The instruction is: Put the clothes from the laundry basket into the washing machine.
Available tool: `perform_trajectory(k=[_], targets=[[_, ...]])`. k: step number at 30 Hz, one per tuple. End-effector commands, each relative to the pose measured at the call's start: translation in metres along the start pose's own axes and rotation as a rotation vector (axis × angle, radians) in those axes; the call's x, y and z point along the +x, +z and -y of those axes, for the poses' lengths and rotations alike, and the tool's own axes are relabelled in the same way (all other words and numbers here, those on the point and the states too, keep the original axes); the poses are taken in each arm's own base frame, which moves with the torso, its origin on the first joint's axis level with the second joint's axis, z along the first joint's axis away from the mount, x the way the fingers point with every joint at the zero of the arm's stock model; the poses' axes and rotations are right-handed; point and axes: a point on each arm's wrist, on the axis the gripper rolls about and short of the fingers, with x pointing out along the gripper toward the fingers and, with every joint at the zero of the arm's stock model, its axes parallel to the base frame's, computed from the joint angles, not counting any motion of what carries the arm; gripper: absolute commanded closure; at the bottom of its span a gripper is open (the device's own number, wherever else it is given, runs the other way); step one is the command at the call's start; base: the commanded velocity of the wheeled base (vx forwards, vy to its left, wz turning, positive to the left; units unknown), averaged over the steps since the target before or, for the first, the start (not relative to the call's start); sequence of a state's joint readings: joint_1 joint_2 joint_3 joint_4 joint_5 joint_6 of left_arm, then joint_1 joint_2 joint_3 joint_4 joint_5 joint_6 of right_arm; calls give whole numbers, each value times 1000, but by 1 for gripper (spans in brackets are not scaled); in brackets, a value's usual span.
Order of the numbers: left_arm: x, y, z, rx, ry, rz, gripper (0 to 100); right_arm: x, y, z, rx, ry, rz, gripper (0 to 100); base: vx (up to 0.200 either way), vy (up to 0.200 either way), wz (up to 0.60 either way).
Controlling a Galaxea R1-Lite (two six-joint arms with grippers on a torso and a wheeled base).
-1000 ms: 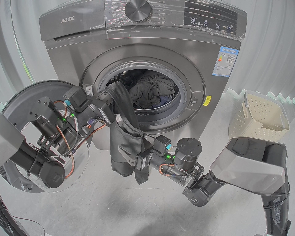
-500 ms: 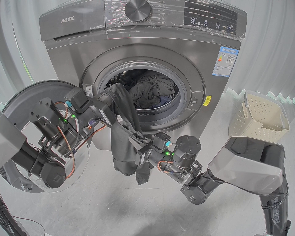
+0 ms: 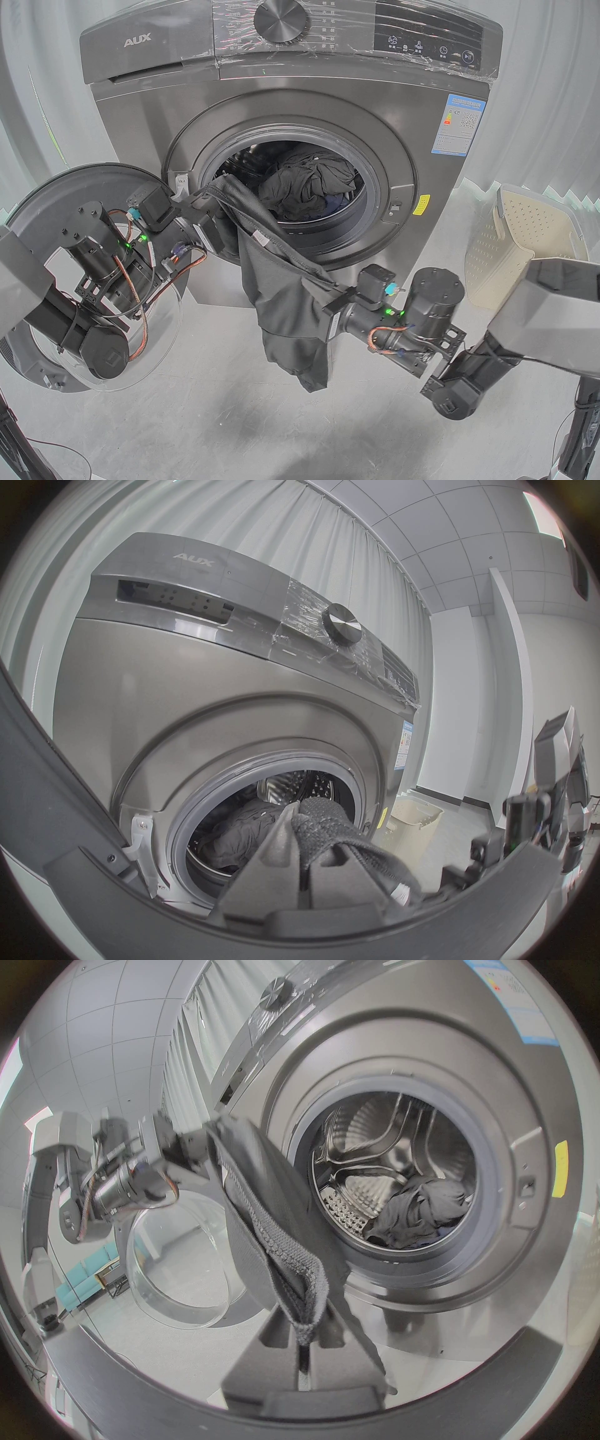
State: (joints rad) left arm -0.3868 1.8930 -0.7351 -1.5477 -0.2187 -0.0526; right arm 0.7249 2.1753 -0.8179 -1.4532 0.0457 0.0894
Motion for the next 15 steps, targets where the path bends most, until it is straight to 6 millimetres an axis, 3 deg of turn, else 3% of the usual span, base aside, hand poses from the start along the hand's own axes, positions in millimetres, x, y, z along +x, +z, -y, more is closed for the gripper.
perform_trajectory(k=[1, 6, 11, 15], targets=[[-9, -5, 0, -6, 6, -39, 100, -37, 48, 7, -6, -35, 72, 100, 0, 0, 0], [-22, -5, 3, 4, 5, -69, 100, -67, 68, 18, -14, -74, 101, 100, 0, 0, 0], [-29, 4, 3, 9, -14, -59, 100, -70, 74, 23, -23, -79, 124, 100, 0, 0, 0], [-27, 3, 3, 10, -14, -59, 100, -71, 69, 22, -21, -68, 101, 100, 0, 0, 0]])
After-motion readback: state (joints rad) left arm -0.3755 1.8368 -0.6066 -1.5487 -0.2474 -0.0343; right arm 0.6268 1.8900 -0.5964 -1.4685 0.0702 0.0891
